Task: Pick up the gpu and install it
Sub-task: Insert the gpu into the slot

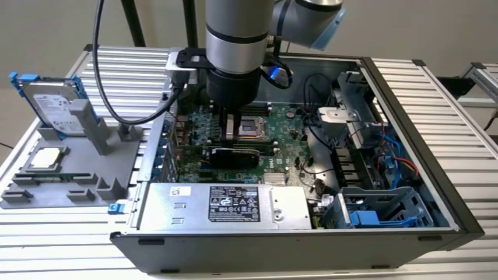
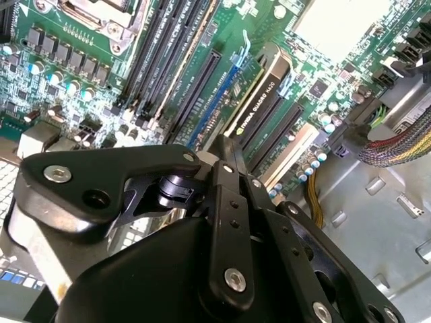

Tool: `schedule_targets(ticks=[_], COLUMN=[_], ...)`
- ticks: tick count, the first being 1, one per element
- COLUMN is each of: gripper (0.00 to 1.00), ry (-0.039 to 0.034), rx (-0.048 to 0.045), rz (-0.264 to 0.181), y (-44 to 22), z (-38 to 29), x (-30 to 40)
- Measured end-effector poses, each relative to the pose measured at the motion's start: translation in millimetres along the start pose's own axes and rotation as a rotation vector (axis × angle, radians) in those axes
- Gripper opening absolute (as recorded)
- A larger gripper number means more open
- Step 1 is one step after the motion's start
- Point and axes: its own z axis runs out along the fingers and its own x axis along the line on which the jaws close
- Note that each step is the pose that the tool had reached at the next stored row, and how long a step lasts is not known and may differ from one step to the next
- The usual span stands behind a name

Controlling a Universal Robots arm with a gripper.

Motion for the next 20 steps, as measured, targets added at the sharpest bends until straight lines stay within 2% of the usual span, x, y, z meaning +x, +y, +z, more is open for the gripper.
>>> schedule_targets(ticks=[14, 20], gripper=[0.00, 0.00], ry=[-0.0102, -0.0107], rx=[-0.0003, -0.0004], rz=[0.000, 0.000], y=[0.0, 0.6], z=[0.0, -2.5], x=[0.0, 0.0])
